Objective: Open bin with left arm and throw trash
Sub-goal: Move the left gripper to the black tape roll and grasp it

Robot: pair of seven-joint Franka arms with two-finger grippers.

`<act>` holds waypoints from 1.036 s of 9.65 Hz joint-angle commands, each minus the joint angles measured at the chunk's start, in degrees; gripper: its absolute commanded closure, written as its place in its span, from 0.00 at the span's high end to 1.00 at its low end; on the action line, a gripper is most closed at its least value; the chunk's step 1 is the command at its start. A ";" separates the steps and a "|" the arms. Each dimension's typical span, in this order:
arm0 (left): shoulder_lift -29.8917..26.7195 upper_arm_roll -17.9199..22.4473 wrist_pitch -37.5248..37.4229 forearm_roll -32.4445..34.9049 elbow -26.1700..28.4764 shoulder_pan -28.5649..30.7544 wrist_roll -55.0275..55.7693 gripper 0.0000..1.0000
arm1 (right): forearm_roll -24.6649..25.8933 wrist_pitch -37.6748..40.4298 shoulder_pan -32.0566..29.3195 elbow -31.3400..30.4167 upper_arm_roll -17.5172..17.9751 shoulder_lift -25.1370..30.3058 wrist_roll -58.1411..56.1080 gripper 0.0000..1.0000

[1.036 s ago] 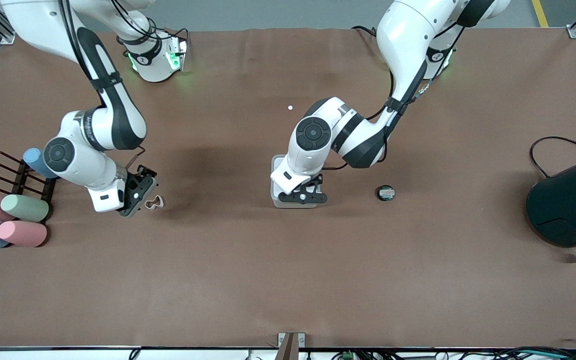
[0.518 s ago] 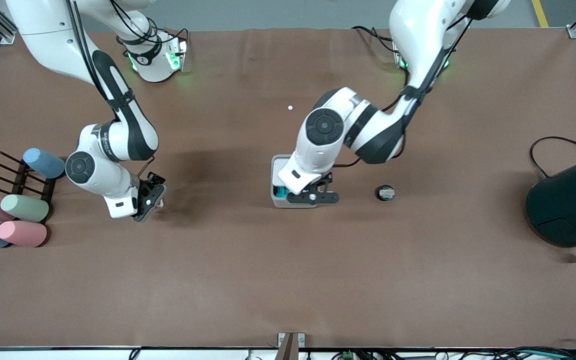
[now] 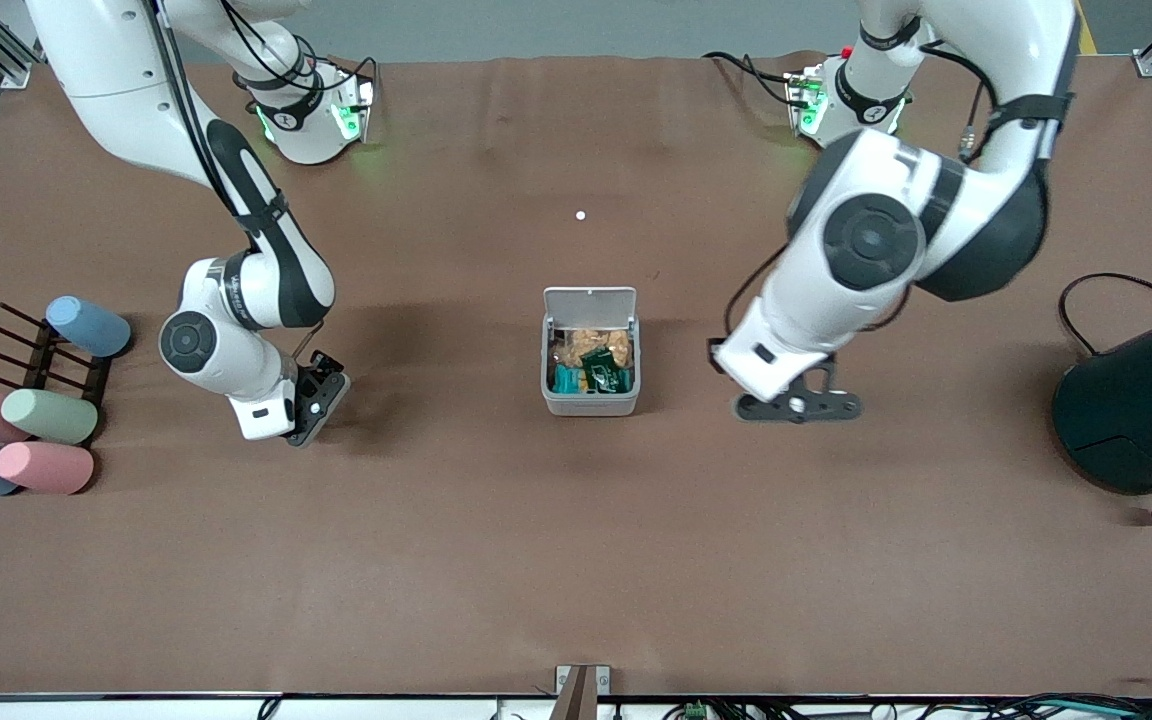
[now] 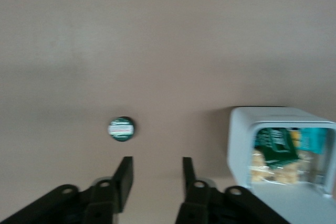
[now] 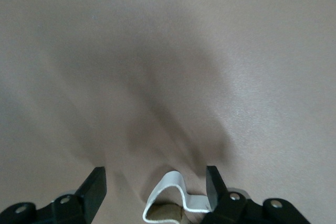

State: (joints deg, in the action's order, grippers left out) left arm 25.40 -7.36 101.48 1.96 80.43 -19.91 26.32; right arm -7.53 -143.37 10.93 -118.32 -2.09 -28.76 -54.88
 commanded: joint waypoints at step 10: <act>-1.41 -0.73 41.78 10.17 38.75 5.84 -0.13 1.00 | -0.73 -0.16 -0.56 0.02 -0.10 -1.56 -1.10 0.23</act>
State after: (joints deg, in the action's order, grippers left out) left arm 25.10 -7.60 141.17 11.01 116.92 -14.79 26.03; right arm -7.57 -143.90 10.74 -117.66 -2.78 -29.55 -54.91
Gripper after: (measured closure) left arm 0.000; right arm 0.705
